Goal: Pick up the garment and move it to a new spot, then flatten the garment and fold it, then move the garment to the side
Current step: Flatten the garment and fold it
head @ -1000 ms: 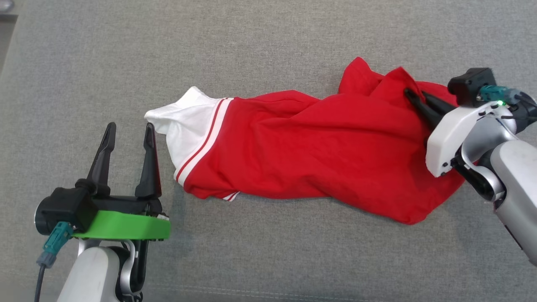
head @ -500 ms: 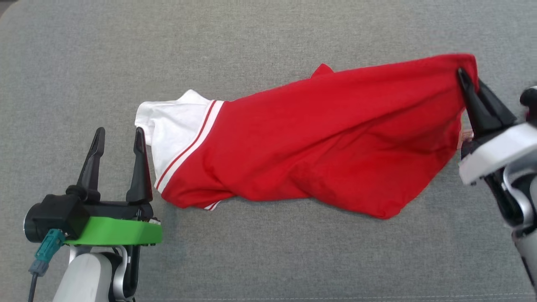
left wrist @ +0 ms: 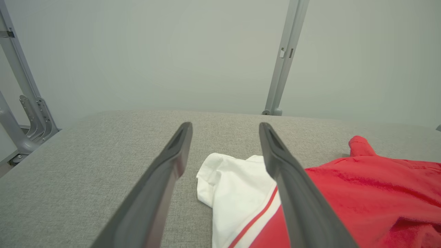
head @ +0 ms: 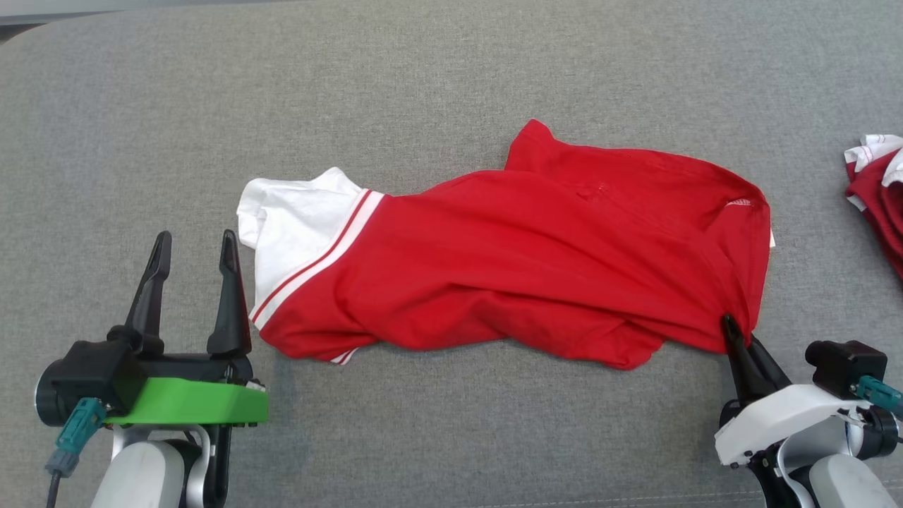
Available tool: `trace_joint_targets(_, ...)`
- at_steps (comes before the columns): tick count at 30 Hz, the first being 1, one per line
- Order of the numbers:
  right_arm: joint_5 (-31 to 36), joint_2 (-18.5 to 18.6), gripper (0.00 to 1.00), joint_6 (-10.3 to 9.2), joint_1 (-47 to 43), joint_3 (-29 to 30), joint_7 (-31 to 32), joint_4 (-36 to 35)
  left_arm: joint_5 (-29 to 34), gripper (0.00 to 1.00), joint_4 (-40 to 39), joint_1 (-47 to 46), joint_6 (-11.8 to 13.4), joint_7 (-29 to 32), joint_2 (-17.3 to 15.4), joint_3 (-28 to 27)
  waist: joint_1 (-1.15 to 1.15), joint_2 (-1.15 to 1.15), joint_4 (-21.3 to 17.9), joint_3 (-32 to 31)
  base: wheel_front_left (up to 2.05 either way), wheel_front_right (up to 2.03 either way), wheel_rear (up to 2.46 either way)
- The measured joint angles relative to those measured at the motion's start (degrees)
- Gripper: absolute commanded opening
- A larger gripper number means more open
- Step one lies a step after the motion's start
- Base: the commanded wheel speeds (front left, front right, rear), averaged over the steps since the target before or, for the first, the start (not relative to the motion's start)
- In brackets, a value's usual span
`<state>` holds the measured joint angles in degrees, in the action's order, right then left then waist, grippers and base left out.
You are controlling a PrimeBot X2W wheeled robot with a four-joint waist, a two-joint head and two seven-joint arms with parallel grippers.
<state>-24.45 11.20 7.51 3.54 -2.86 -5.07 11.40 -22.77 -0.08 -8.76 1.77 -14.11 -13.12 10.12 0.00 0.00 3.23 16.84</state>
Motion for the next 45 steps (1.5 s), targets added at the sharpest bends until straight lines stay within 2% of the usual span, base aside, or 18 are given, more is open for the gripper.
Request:
trace_joint_targets(1, 0.14, -0.16, 0.12, 0.0, 0.06, 0.0, -0.87, 1.36, -0.07, 1.0, -0.13, 0.02, 0.03, 0.1, -0.07, -0.01, 0.0, 0.0, -0.06, -0.15, 0.0, 0.0, 0.0)
trace_joint_targets(2, 0.13, -0.26, 0.48, 0.0, 0.16, 0.05, -1.97, 2.35, -0.14, 1.0, -0.22, 0.05, 0.15, 0.26, -0.11, 0.0, 0.0, 0.0, -0.11, -0.29, 0.0, 0.0, 0.0)
trace_joint_targets(3, 0.21, -0.37, 1.0, -0.01, 0.44, 0.08, -2.94, 3.16, -0.24, 1.0, -0.27, 0.15, 0.26, 0.43, -0.14, -0.02, 0.0, 0.0, -0.16, -0.45, 0.0, 0.0, 0.0)
trace_joint_targets(8, 1.99, -1.1, 1.0, -0.01, 1.7, 1.85, -7.17, 3.6, -0.38, 1.0, -0.54, 1.23, 0.76, 0.59, -0.31, -0.07, 0.0, 0.0, -0.46, -1.54, 0.0, 0.0, 0.0)
trace_joint_targets(13, 5.66, -1.88, 1.0, -0.01, 1.87, 4.05, -8.91, -0.79, -0.4, 1.0, -0.74, 2.02, 1.2, 0.76, -0.42, -0.09, 0.0, 0.0, -0.72, -2.94, 0.0, 0.0, 0.0)
trace_joint_targets(23, 11.24, -2.96, 1.0, -0.01, 1.94, 2.91, -5.79, -8.71, -0.3, 1.0, -1.05, 4.59, 1.86, 1.97, -1.6, 0.51, 0.0, 0.0, -1.41, -6.74, 0.0, 0.0, 0.0)
trace_joint_targets(40, 10.99, -3.45, 1.0, -0.01, 0.0, 1.04, -3.74, -10.51, -0.3, 1.0, -2.74, 6.2, 2.85, 3.7, -2.46, 1.29, -0.01, 0.0, -2.04, -8.1, 0.0, 0.0, 0.0)
trace_joint_targets(45, 10.13, -1.67, 1.0, -0.01, 1.76, 1.1, -3.5, -9.09, -0.3, 1.0, -3.01, 5.47, 2.8, 3.7, -2.42, 1.88, -0.01, 0.0, -1.44, -7.09, 0.0, 0.0, 0.0)
